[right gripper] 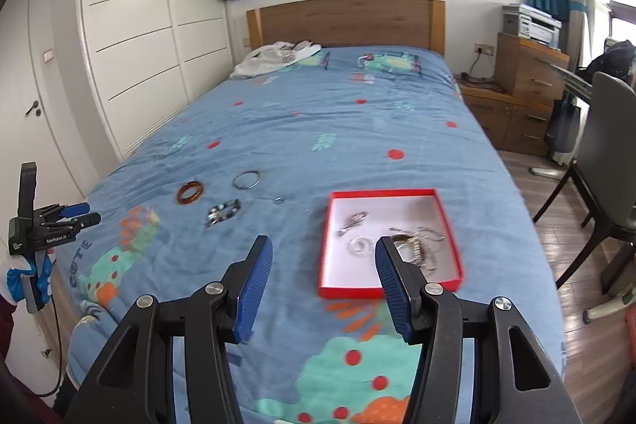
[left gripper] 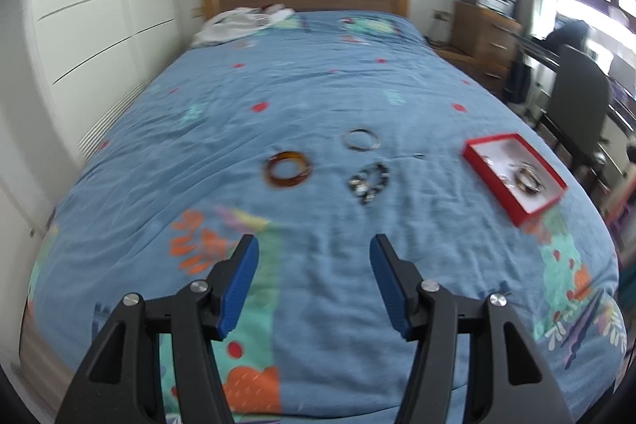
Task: Organize jewelry
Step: 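Withdraw both grippers from the box back over the remaining jewelry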
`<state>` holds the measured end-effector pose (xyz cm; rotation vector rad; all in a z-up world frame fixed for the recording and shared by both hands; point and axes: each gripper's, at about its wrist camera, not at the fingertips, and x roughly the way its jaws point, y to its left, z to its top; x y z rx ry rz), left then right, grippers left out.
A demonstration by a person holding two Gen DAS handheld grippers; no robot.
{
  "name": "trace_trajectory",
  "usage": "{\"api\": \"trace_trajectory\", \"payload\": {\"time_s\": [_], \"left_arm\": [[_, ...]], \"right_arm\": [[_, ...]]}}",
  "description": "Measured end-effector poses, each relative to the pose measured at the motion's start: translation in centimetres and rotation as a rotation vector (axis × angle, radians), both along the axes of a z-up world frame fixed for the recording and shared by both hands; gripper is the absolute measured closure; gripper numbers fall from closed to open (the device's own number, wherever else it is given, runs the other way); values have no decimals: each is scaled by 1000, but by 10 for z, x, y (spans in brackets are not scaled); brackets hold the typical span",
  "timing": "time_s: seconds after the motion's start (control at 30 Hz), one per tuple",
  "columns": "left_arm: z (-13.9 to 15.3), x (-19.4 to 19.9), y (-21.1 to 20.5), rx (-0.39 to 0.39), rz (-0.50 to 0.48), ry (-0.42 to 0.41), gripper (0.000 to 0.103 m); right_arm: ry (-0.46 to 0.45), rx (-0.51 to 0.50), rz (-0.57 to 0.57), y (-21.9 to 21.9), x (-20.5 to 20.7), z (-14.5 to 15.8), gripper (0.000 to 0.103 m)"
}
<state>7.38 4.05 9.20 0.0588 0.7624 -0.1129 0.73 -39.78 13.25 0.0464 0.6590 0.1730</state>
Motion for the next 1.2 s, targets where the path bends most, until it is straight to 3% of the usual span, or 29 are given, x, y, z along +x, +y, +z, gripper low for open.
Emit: {"api": "trace_trajectory", "payload": {"time_s": [0.23, 0.6, 0.87, 1.2], "left_arm": [[-20, -13, 28, -4, 73, 11, 47], [-21, 25, 7, 53, 19, 20, 41], [-35, 71, -30, 93, -54, 64, 40], [-74, 125, -70, 118, -131, 155, 40]], "right_arm": [[53, 14, 43, 42, 11, -20, 50], [126, 7, 161, 96, 68, -55, 49], [173, 36, 193, 102, 116, -82, 48], [222, 71, 180, 85, 164, -116, 48]]}}
